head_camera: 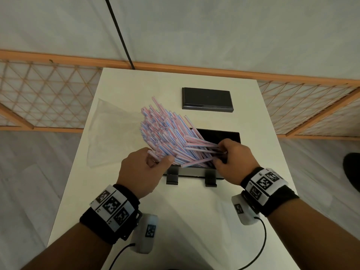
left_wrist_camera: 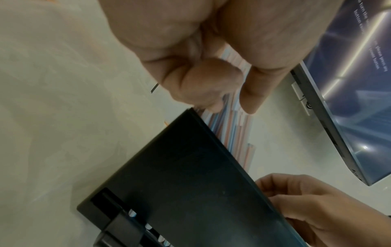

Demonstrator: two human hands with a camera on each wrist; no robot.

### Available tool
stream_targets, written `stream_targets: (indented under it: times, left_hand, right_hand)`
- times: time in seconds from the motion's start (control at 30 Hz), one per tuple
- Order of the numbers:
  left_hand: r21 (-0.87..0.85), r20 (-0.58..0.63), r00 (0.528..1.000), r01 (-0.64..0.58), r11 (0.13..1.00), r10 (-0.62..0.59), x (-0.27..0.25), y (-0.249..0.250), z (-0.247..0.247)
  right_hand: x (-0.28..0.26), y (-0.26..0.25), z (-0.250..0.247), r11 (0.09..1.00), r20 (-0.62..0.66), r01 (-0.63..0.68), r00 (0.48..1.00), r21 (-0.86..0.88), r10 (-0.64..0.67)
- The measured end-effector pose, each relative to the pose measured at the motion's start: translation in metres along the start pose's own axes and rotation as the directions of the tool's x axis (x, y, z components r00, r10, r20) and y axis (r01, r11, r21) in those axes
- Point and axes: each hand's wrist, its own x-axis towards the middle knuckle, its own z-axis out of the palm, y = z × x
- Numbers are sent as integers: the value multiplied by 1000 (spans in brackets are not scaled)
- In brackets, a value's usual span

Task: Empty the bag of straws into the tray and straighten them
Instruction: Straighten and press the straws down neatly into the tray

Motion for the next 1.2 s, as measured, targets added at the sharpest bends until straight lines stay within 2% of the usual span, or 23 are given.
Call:
stream_targets:
  times: [0.1, 0.2, 0.4, 0.53, 0.63, 0.73, 0.83, 0.93, 1.0, 1.1, 1.2]
  left_hand:
    - [25, 3, 1000, 10, 1000, -10, -2, 5, 5]
    - [-35, 31, 999, 46, 998, -45, -4, 6, 8]
    - [-119, 79, 993, 95, 988, -86, -7, 8, 7]
    - [-117, 93, 993, 85, 989, -75, -8, 10, 5]
    - [-110, 104, 992, 85, 990, -74, -8, 13, 4]
    - [-80, 137, 983, 131, 988, -119, -7, 17, 4]
    - [-34, 192, 966, 185, 982, -175, -6, 21, 3]
    - [-40, 238, 949, 221, 975, -205, -3, 20, 6]
    - [-85, 271, 931, 276, 957, -244, 2, 18, 11]
    - [-249, 321, 889, 412, 877, -326, 7, 17, 17]
    - [-427, 408, 837, 528, 734, -365, 3, 22, 23]
  right_hand:
    - [5, -11, 4, 999, 86, -50, 995, -21, 52]
    - [15, -18, 8, 991, 152, -132, 980, -7, 132]
    - [24, -21, 8, 976, 158, -217, 964, 14, 212]
    - [28, -19, 11, 963, 111, -269, 958, 32, 264]
    - [30, -19, 17, 976, 85, -217, 972, -11, 217]
    - [24, -19, 15, 994, 152, -108, 983, 32, 102]
    - [19, -19, 17, 998, 246, 20, 969, 52, -32]
    - [19, -17, 20, 996, 317, 43, 946, 76, -65]
    - [19, -16, 20, 992, 317, 88, 942, 95, -114]
    - [19, -18, 22, 972, 275, 174, 937, 161, -214]
    - [15, -21, 24, 941, 151, 247, 946, 232, -286]
